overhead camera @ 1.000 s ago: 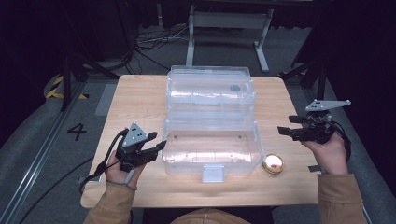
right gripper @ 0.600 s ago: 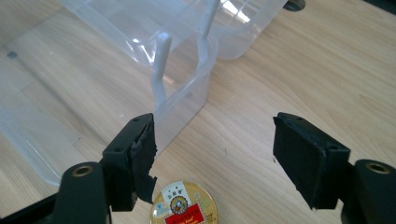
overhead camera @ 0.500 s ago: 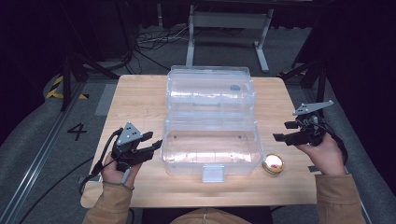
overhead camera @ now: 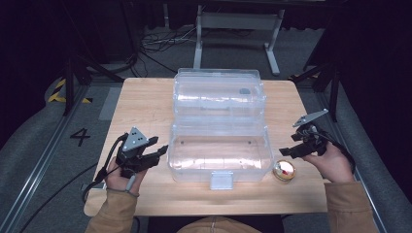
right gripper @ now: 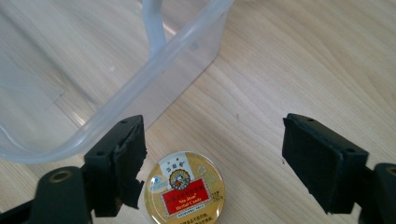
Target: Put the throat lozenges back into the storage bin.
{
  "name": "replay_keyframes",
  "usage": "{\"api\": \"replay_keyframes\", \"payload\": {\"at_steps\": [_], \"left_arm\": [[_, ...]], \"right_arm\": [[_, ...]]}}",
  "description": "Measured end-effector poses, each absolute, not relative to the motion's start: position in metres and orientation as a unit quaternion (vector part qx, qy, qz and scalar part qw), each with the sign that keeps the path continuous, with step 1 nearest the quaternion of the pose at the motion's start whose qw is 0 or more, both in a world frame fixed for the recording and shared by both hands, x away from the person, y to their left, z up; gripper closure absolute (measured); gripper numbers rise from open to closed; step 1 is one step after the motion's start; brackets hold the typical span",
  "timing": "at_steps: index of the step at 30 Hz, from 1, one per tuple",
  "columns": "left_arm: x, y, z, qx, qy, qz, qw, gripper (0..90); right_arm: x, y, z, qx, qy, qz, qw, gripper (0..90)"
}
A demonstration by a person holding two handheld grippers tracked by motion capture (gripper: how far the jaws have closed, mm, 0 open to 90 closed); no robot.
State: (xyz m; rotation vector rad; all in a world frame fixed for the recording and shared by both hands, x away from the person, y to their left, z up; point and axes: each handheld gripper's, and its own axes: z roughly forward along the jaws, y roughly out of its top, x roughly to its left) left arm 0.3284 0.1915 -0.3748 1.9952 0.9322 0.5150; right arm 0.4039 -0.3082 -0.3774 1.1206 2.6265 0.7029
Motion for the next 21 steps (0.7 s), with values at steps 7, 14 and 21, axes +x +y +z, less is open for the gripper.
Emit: {"api": "replay_keyframes", "payload": {"at_steps": [7, 14, 21], "left_arm": [[0.33, 0.194, -0.376, 0.797, 0.375, 0.203, 0.427, 53.5], [0.331, 0.196, -0.377, 0.796, 0.379, 0.201, 0.428, 53.6], [0.331, 0.195, -0.378, 0.796, 0.38, 0.2, 0.427, 53.5]], "right_arm": [[0.406, -0.304, -0.39, 0.371, 0.899, 0.213, 0.093, 20.5], [0.413, -0.3, -0.412, 0.377, 0.907, 0.172, 0.07, 17.3], [0.415, -0.296, -0.425, 0.373, 0.916, 0.136, 0.053, 15.5]]}}
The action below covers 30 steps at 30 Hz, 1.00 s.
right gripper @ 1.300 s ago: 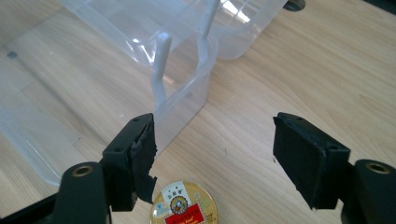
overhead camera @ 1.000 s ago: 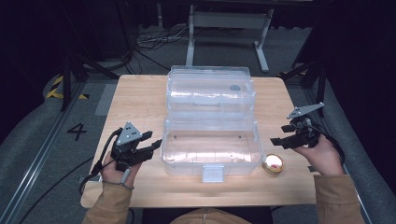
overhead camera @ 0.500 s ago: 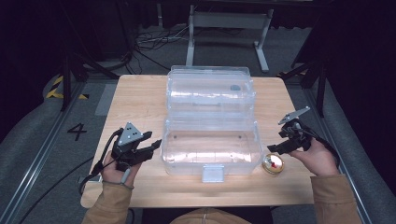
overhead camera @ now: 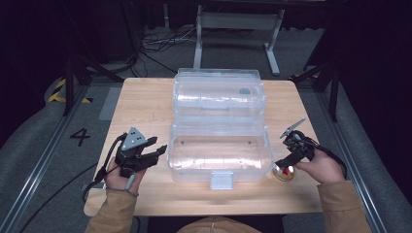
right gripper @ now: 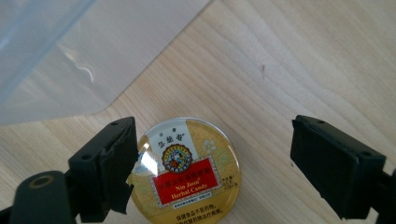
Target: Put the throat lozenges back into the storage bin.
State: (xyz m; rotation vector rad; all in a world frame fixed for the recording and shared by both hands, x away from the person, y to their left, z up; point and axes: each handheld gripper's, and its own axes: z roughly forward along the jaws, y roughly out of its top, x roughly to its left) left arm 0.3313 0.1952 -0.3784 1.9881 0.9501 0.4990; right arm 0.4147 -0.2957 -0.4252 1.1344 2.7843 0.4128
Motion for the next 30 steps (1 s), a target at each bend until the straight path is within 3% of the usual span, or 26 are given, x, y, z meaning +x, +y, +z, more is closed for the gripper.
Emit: {"api": "replay_keyframes", "payload": {"at_steps": [30], "left_arm": [[0.335, 0.192, -0.38, 0.801, 0.379, 0.198, 0.42, 54.2]], "right_arm": [[0.413, -0.29, -0.453, 0.359, 0.932, 0.053, -0.004, 4.6]]}}
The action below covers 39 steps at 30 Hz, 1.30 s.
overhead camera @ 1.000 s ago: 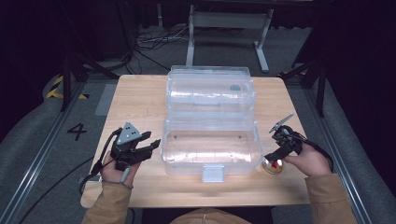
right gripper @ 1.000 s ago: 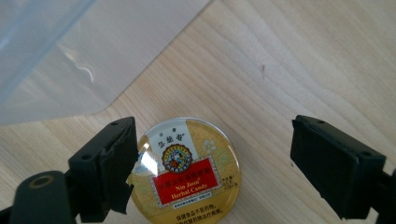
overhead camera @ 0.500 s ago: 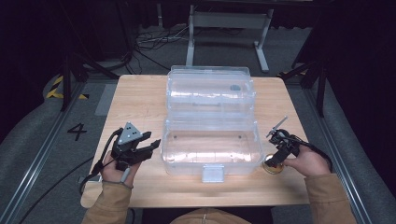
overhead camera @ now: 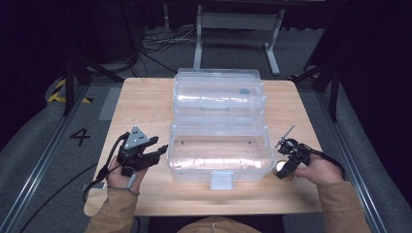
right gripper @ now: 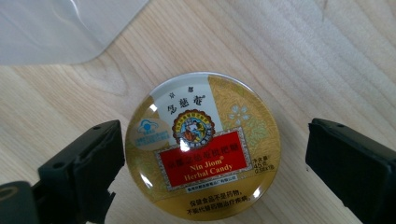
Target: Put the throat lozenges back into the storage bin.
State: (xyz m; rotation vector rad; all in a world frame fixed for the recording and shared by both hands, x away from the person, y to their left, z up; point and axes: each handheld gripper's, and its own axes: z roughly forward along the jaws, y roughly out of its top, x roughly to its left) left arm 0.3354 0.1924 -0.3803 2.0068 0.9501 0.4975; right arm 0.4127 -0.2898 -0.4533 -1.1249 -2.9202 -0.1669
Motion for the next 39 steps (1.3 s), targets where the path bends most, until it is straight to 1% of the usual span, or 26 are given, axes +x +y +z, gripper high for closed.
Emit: {"api": "replay_keyframes", "payload": {"at_steps": [14, 16, 17, 20, 21, 23, 25, 31, 36, 39], "left_arm": [[0.34, 0.19, -0.381, 0.802, 0.376, 0.199, 0.419, 54.4], [0.34, 0.189, -0.381, 0.802, 0.377, 0.198, 0.419, 54.4], [0.34, 0.189, -0.381, 0.802, 0.377, 0.198, 0.419, 54.4], [0.34, 0.189, -0.381, 0.802, 0.377, 0.199, 0.418, 54.4], [0.34, 0.189, -0.381, 0.802, 0.377, 0.198, 0.418, 54.4], [0.34, 0.189, -0.382, 0.802, 0.378, 0.199, 0.418, 54.4], [0.34, 0.189, -0.382, 0.802, 0.378, 0.199, 0.418, 54.4], [0.339, 0.19, -0.382, 0.803, 0.379, 0.198, 0.416, 54.4], [0.339, 0.19, -0.382, 0.803, 0.379, 0.199, 0.415, 54.4], [0.339, 0.19, -0.382, 0.804, 0.378, 0.2, 0.414, 54.3]], "right_arm": [[0.41, -0.288, -0.461, -0.35, -0.936, -0.037, 0.004, 7.0], [0.409, -0.287, -0.463, -0.343, -0.939, -0.033, 0.004, 9.3], [0.409, -0.285, -0.463, -0.341, -0.94, -0.028, 0.005, 12.7], [0.409, -0.286, -0.463, -0.342, -0.939, -0.029, 0.004, 13.0], [0.41, -0.285, -0.463, -0.342, -0.939, -0.028, 0.005, 15.5], [0.41, -0.285, -0.463, -0.343, -0.939, -0.028, 0.006, 16.5], [0.41, -0.286, -0.463, -0.342, -0.939, -0.032, 0.006, 19.7], [0.411, -0.286, -0.463, -0.346, -0.938, -0.039, 0.005, 20.3], [0.411, -0.29, -0.456, -0.346, -0.937, -0.054, 0.001, 20.4], [0.411, -0.291, -0.45, -0.352, -0.934, -0.065, 0.007, 20.4]]}}
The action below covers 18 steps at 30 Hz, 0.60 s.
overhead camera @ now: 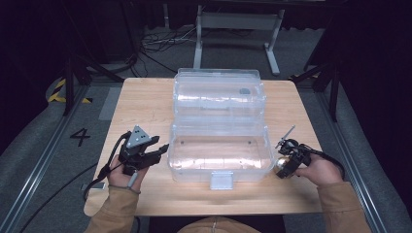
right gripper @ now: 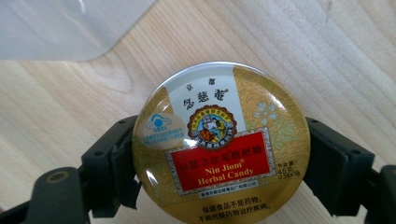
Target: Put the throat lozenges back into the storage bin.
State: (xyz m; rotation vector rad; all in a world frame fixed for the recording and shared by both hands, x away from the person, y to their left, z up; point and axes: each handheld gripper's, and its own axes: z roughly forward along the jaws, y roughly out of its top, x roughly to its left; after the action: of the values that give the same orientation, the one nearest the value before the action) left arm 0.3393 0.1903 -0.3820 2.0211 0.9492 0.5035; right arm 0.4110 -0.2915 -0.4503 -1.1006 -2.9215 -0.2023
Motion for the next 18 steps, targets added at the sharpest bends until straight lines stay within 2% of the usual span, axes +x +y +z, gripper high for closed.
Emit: {"api": "replay_keyframes", "payload": {"at_steps": [18], "left_arm": [[0.334, 0.195, -0.383, 0.802, 0.385, 0.204, 0.408, 53.9]], "right_arm": [[0.41, -0.298, -0.411, -0.364, -0.921, -0.134, -0.026, 20.4]]}}
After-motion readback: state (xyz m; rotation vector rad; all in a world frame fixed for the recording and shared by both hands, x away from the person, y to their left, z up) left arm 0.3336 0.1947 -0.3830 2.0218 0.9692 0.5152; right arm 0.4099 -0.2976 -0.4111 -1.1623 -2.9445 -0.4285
